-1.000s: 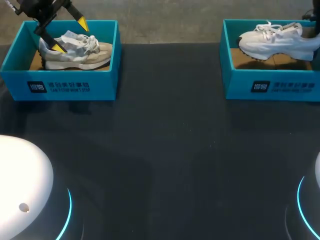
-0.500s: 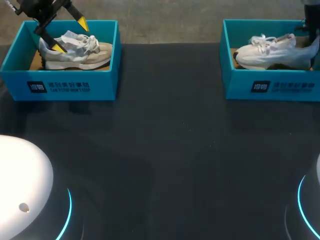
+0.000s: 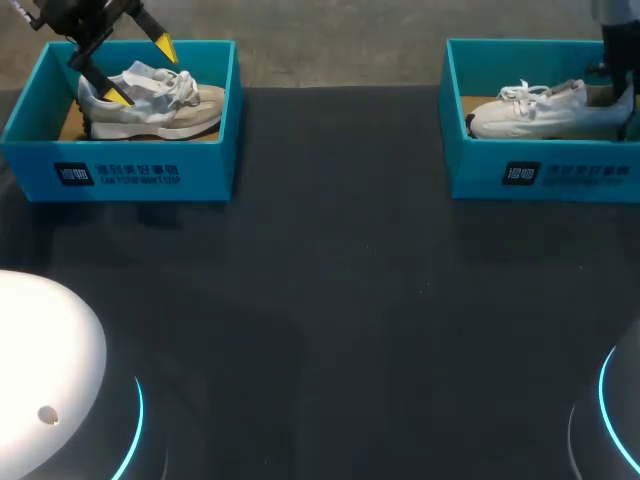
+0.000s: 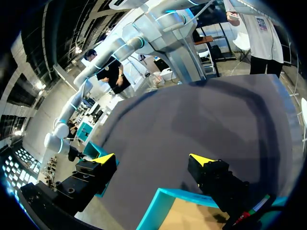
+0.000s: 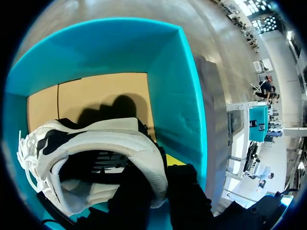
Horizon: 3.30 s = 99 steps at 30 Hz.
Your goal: Take the shoe out of the shoebox, open the shoe tongue, remove and reinsert the insole, then place the shoe into the shoebox
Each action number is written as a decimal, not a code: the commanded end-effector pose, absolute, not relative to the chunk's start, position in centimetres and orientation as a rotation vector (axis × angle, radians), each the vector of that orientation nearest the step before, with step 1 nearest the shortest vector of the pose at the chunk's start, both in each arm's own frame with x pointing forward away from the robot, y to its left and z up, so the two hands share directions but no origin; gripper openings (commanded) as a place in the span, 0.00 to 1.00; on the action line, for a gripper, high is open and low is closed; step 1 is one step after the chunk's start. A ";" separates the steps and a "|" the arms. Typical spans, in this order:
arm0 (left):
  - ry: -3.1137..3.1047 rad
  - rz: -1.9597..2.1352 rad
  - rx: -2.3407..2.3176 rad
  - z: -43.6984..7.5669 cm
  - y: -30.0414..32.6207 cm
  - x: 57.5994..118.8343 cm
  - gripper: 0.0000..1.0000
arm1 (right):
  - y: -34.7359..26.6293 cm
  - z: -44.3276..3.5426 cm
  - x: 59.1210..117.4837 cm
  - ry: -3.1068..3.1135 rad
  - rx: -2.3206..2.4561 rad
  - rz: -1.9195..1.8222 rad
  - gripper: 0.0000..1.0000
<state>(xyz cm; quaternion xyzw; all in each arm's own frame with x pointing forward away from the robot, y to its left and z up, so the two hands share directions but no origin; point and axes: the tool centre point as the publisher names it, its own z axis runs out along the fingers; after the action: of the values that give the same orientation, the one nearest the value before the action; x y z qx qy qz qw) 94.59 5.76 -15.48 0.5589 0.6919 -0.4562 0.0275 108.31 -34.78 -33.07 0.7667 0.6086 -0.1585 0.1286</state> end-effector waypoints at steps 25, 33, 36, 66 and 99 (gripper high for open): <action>2.139 -1.404 1.729 -15.4 5.8 94.5 1.00 | -34.2 -29.9 108.1 1.774 2.216 -0.426 0.00; 2.139 -1.404 1.729 -15.4 5.8 94.5 1.00 | -34.2 -28.8 107.5 1.759 2.204 -0.406 0.00; 2.139 -1.404 1.729 -15.4 5.8 94.5 1.00 | -34.2 -28.4 107.1 1.747 2.202 -0.399 0.00; 2.139 -1.404 1.729 -15.4 5.8 94.5 1.00 | -34.1 -28.7 103.6 1.693 2.211 -0.439 0.00; 2.139 -1.404 1.729 -15.4 5.8 94.5 1.00 | -34.6 -32.9 101.5 1.693 2.287 -0.511 0.00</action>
<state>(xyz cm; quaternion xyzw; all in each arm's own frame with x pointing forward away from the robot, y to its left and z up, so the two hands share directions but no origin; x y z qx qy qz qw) 94.59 5.77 -15.48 0.5589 0.6919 -0.4562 0.0275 101.15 -34.53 -32.57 0.7847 0.5812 -0.1737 0.1277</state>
